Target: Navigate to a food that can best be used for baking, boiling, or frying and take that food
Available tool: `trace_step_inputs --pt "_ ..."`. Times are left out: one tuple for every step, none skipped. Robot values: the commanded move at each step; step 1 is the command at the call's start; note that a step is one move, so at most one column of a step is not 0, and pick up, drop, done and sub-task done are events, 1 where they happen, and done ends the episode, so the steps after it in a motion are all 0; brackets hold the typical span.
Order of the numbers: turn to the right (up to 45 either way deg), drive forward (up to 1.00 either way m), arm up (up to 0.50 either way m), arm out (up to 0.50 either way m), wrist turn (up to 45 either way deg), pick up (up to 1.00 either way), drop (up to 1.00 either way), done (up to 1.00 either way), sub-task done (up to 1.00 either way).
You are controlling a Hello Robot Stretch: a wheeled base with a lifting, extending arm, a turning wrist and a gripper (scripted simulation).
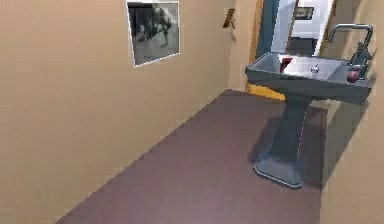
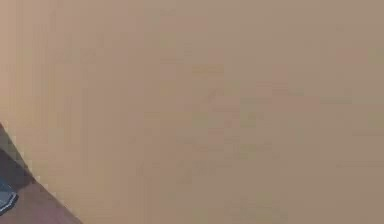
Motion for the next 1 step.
trace_step_inputs --pt "0.0 1.0 0.0 0.0 0.0 0.0 0.0 0.0 0.0"
